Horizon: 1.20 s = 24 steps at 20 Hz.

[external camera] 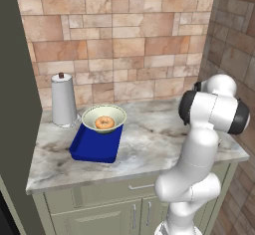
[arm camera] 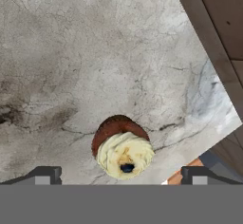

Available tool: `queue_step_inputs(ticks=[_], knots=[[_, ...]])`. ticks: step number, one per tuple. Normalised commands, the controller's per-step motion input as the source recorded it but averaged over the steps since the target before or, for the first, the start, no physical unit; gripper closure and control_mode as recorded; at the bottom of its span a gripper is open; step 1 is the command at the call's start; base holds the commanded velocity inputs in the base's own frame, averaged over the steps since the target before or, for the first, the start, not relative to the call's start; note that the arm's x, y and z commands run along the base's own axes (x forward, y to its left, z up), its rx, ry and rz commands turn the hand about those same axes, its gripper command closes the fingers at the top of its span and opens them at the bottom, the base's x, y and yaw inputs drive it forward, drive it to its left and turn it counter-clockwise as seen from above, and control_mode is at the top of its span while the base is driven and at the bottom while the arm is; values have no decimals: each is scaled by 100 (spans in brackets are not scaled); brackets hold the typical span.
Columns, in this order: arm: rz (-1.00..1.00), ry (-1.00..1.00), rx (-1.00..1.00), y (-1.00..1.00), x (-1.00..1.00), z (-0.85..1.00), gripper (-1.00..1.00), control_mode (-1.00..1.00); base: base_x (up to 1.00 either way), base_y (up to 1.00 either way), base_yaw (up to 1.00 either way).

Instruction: Place the bowl with donut and the cupcake onto the tray.

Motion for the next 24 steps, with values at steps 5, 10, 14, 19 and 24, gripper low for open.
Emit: queue_step_inputs(ticks=[5,10,14,19,24], knots=[[-1,-3,0,0,0,-17,-100,-100,0,0,0],[-8,0,0,1,-23,-15,-100,-100,0,0,0],[-10,2,0,8,-21,-14,-100,-100,0,0,0],[-12,3,0,18,-8,-13,-100,-100,0,0,0],[-10,2,0,2,-4,-18,-100,-100,0,0,0]])
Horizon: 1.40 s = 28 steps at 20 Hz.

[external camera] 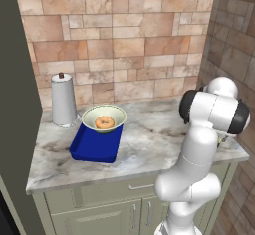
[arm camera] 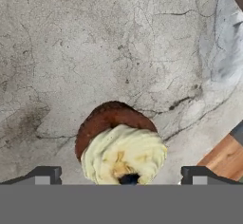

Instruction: Place the bowl with donut and the cupcake onto the tray.

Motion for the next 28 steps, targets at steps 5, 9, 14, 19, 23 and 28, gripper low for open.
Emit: queue_step_inputs(ticks=[5,9,14,19,23,28], knots=[[-4,0,0,-22,6,-14,-100,-100,0,0,0],[-2,1,0,-3,2,-16,-100,-100,0,0,0],[-4,1,0,8,0,-18,-100,-100,0,0,0],[-4,0,0,13,0,-14,100,-100,0,0,0],[-1,0,0,6,1,-4,100,-100,0,0,0],[-3,3,0,12,0,10,100,-100,0,0,0]])
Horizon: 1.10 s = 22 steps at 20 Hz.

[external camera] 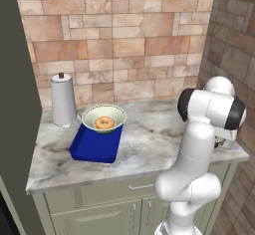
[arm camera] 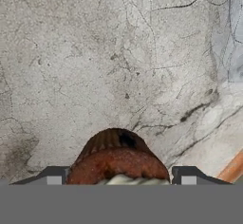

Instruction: Place the bowl with donut and the cupcake onto the tray.

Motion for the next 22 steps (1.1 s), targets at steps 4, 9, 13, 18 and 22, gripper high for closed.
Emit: queue_step_inputs(ticks=[4,9,13,18,22], knots=[[3,3,1,33,0,57,100,-100,0,0,0],[7,-1,2,56,0,34,100,-100,0,0,0],[14,-1,0,58,-2,22,100,-100,0,0,0],[9,-2,0,68,-13,13,100,-100,0,0,0],[7,-1,0,63,-3,24,100,-100,0,0,0]])
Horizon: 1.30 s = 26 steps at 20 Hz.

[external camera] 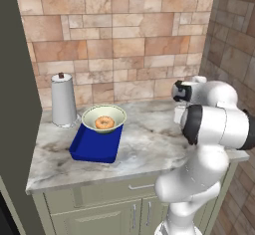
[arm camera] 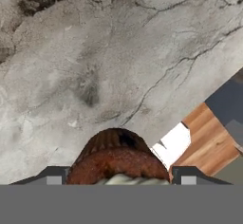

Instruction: Place the bowl with donut and the cupcake onto the tray.

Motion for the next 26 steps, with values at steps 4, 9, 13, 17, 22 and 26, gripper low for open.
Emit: queue_step_inputs(ticks=[4,9,13,17,22,26], knots=[[7,0,0,69,-7,22,100,-100,0,0,0],[3,-1,2,74,0,-3,100,-100,0,0,0],[-1,-9,0,80,0,0,100,-100,0,0,0],[-17,-6,-2,76,0,0,100,-100,0,0,0],[-16,-2,-4,80,9,0,100,-100,0,0,0],[-1,3,-7,93,32,0,100,-100,0,0,0]])
